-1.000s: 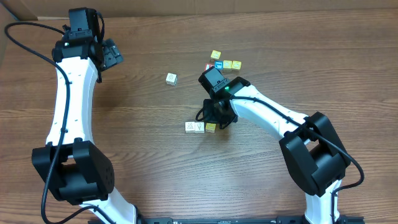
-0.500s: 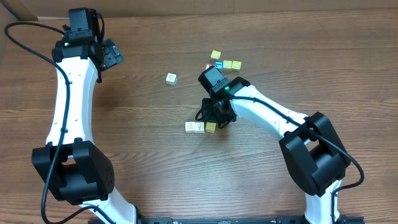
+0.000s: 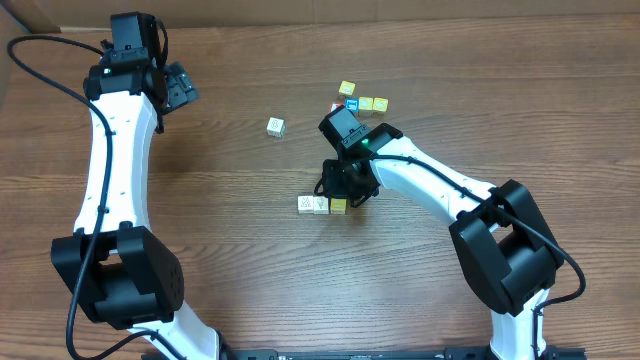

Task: Flip 5 blocks

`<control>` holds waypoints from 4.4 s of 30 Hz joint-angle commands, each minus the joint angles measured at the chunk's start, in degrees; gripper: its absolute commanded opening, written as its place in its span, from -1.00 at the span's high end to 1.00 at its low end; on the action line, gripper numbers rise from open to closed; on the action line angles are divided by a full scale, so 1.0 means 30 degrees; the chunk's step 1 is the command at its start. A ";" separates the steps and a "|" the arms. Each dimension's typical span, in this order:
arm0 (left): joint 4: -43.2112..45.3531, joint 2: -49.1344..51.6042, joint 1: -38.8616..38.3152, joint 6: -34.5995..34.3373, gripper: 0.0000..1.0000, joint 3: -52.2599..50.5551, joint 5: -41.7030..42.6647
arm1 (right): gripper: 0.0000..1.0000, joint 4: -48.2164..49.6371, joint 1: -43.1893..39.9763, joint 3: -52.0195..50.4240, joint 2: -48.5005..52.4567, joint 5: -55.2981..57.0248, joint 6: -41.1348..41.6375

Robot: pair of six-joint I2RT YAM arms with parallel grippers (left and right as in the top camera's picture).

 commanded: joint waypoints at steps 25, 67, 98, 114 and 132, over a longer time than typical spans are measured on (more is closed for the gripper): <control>0.0015 -0.0284 0.0066 -0.0423 -0.99 0.0335 -0.0262 | 0.92 -0.3599 -0.1690 0.0087 -0.1399 -0.0452 0.1239; 0.0022 -0.0284 0.0066 -0.0423 -1.00 0.0335 -0.0262 | -0.57 -0.6812 -0.5136 0.1953 -0.3089 0.0284 -0.0299; 0.0015 -0.0284 0.0066 -0.0423 -1.00 0.0335 -0.0262 | -0.33 -0.7978 -1.0688 -0.1843 -0.3096 0.1654 -0.0087; 0.0015 -0.0284 0.0066 -0.0423 -1.00 0.0335 -0.0262 | -0.14 -0.8065 -1.0630 -0.2980 -0.3096 0.2091 -0.0095; 0.0015 -0.0284 0.0066 -0.0415 -0.99 0.0335 -0.0262 | -0.10 -0.6659 -1.0630 -0.4386 -0.3096 0.2433 -0.0087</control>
